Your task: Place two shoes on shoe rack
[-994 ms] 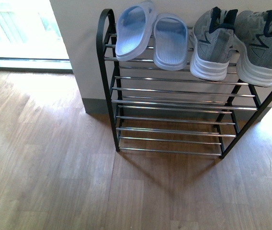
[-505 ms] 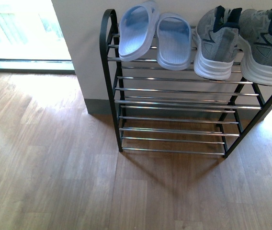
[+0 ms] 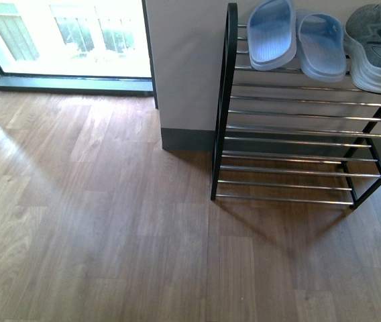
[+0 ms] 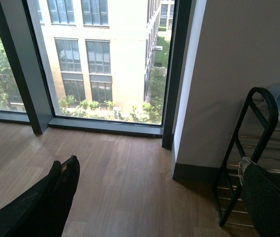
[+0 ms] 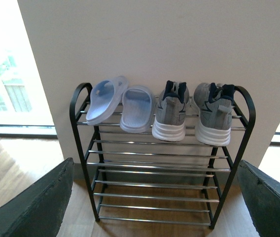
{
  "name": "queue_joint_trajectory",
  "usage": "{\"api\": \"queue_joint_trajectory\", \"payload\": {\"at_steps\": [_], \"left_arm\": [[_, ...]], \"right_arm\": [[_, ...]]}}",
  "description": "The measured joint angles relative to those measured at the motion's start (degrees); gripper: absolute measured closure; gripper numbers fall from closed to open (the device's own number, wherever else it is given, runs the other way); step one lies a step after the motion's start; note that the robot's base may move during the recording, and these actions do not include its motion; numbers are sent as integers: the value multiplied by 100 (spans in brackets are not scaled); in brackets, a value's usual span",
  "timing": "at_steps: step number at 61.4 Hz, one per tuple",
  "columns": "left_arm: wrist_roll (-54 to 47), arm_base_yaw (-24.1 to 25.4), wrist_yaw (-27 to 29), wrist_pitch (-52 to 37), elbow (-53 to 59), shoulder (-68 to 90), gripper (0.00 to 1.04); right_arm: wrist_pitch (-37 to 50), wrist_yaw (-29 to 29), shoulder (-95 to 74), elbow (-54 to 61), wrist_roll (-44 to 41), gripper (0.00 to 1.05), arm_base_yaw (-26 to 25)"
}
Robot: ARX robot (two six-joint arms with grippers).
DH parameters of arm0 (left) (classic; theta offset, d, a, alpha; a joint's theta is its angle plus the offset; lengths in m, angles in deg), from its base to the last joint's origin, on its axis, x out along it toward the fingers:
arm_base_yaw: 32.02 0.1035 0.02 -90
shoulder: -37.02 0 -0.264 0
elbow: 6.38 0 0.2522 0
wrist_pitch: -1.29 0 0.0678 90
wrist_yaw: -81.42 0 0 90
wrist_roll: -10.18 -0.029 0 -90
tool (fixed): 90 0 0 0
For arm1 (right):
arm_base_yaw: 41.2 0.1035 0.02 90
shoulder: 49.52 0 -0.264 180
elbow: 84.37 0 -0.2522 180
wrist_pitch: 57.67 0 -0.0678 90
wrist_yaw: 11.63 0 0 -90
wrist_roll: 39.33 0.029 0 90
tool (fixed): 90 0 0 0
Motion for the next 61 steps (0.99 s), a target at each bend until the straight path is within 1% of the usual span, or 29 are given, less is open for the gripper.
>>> {"api": "queue_joint_trajectory", "payload": {"at_steps": [61], "left_arm": [[0, 0, -15, 0, 0, 0, 9]], "right_arm": [[0, -20, 0, 0, 2, 9, 0]]}}
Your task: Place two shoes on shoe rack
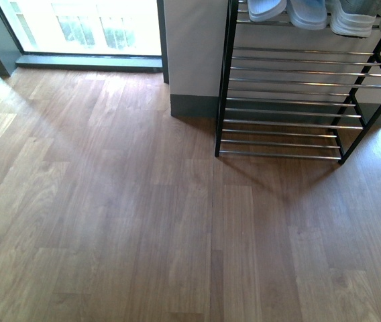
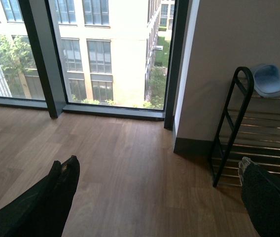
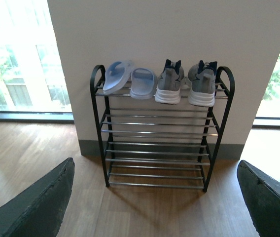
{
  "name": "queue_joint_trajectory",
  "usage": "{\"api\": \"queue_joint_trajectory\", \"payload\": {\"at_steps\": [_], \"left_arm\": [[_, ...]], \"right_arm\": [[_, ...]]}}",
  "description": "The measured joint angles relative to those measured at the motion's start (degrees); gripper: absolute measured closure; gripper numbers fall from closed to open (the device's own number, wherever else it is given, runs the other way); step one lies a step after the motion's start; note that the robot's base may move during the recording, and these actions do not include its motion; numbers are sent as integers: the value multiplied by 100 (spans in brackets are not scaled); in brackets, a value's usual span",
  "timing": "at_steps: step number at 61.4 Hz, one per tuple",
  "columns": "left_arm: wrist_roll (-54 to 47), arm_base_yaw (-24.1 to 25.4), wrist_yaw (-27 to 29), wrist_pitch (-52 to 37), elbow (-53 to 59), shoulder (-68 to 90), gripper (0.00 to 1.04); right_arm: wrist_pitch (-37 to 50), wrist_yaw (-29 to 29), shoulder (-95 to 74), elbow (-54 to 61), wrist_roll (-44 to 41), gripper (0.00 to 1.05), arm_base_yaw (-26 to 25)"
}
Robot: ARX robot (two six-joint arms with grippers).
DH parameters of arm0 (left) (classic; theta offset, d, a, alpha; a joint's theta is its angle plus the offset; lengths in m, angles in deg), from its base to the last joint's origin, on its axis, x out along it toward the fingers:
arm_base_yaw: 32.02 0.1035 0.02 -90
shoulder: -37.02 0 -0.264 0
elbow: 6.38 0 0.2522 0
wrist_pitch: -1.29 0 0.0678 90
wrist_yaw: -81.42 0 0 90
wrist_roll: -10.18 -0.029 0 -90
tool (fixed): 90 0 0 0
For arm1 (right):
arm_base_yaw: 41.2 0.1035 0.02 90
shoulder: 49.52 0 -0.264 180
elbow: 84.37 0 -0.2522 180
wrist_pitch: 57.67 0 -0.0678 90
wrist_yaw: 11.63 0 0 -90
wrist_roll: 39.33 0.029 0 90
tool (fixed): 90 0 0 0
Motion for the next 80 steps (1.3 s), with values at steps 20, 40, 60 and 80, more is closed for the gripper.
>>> {"api": "queue_joint_trajectory", "payload": {"at_steps": [20, 40, 60, 80], "left_arm": [[0, 0, 0, 0, 0, 0, 9], [0, 0, 0, 0, 0, 0, 9], [0, 0, -7, 2, 0, 0, 9], [0, 0, -2, 2, 0, 0, 9]], "right_arm": [[0, 0, 0, 0, 0, 9, 0], [0, 0, 0, 0, 0, 9, 0], [-2, -4, -2, 0, 0, 9, 0], [-2, 0, -4, 0, -2, 9, 0]]}}
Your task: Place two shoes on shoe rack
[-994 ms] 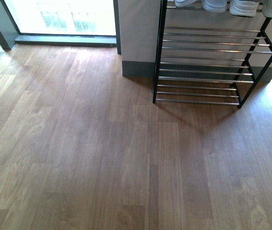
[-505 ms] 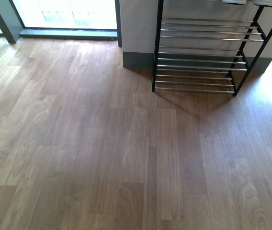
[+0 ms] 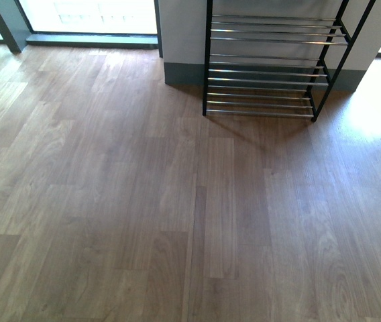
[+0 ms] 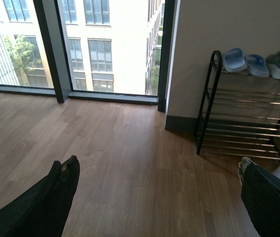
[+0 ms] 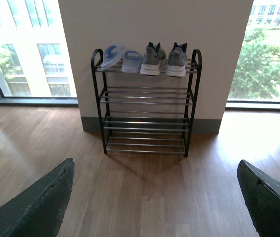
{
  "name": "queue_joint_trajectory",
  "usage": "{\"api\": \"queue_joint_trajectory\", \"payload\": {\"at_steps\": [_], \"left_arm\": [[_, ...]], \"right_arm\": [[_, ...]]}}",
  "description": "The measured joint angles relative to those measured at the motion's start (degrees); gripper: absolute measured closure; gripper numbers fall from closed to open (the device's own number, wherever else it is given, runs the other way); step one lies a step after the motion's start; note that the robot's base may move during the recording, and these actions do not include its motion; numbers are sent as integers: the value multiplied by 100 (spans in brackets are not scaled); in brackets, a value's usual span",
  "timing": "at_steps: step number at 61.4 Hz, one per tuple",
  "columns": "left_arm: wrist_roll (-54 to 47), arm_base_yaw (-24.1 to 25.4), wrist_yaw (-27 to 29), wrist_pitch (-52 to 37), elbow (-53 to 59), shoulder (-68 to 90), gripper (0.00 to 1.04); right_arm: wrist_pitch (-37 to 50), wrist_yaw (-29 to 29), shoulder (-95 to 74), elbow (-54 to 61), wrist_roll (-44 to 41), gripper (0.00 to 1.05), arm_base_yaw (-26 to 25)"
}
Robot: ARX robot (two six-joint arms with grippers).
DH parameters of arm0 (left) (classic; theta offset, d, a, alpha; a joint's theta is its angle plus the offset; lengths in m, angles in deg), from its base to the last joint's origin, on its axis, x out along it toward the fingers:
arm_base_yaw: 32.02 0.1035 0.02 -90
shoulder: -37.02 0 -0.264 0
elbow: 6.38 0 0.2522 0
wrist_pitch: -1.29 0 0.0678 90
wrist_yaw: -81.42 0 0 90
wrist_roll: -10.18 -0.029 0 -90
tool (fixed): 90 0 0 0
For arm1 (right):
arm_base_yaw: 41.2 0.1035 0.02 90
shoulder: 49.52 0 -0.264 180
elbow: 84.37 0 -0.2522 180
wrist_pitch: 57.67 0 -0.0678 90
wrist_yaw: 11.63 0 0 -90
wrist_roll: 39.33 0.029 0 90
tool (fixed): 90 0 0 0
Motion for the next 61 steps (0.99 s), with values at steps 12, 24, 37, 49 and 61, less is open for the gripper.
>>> {"api": "queue_joint_trajectory", "payload": {"at_steps": [12, 24, 37, 49, 61], "left_arm": [[0, 0, 0, -2, 0, 0, 9], [0, 0, 0, 0, 0, 0, 9], [0, 0, 2, -2, 0, 0, 9], [0, 0, 2, 0, 0, 0, 9], [0, 0, 2, 0, 0, 0, 9]], "right_arm": [[2, -4, 0, 0, 2, 9, 0], [0, -2, 0, 0, 0, 9, 0], [2, -2, 2, 0, 0, 9, 0], [0, 4, 7, 0, 0, 9, 0], [0, 0, 9, 0, 0, 9, 0]]}}
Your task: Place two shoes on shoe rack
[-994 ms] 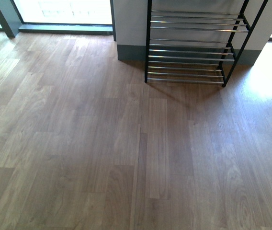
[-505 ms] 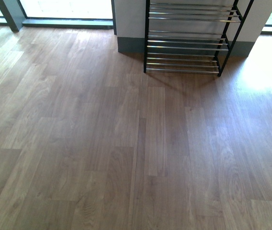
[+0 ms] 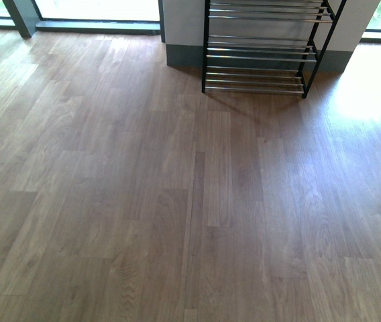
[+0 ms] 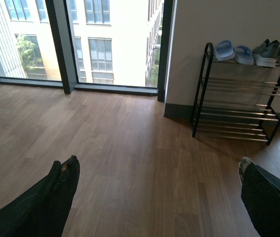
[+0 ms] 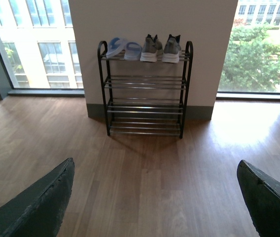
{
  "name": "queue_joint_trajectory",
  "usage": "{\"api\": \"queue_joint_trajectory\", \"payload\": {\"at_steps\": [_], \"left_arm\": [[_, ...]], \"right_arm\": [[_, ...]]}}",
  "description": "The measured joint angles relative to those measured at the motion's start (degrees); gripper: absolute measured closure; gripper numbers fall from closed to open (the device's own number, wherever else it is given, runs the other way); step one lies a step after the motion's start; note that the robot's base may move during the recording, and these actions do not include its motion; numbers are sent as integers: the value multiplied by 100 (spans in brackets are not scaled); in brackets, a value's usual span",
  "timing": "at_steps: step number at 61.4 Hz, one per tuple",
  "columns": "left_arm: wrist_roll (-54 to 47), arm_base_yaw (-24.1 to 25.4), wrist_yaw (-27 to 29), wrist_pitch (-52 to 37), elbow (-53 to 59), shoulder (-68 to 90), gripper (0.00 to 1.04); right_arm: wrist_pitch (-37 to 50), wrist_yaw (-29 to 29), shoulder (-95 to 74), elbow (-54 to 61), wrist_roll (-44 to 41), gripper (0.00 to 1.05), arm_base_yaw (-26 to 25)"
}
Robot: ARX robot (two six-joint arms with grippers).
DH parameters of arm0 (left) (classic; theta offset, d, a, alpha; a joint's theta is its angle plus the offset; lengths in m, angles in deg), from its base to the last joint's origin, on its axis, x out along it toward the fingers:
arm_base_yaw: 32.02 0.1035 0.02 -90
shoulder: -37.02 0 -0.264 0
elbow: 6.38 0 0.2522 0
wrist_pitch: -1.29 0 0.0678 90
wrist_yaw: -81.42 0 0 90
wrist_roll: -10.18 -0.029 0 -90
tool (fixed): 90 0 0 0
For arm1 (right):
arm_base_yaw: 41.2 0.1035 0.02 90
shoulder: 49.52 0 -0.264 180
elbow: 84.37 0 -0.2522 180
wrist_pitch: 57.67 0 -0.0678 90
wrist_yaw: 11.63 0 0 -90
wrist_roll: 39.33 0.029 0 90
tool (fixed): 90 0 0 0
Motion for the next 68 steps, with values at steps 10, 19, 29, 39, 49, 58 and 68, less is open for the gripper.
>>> {"api": "queue_joint_trajectory", "payload": {"at_steps": [10, 19, 29, 39, 49, 58, 68], "left_arm": [[0, 0, 0, 0, 0, 0, 9], [0, 0, 0, -2, 0, 0, 9], [-2, 0, -2, -2, 0, 0, 9], [0, 0, 0, -2, 0, 0, 9], [0, 0, 0, -2, 0, 0, 9], [-2, 0, -2, -2, 0, 0, 9], [-2, 0, -2, 0, 0, 0, 9]], "right_arm": [[0, 0, 0, 0, 0, 9, 0], [2, 0, 0, 0, 0, 9, 0], [0, 0, 0, 0, 0, 9, 0], [0, -2, 0, 0, 2, 9, 0], [0, 0, 0, 0, 0, 9, 0], [0, 0, 0, 0, 0, 9, 0], [0, 0, 0, 0, 0, 9, 0]]}}
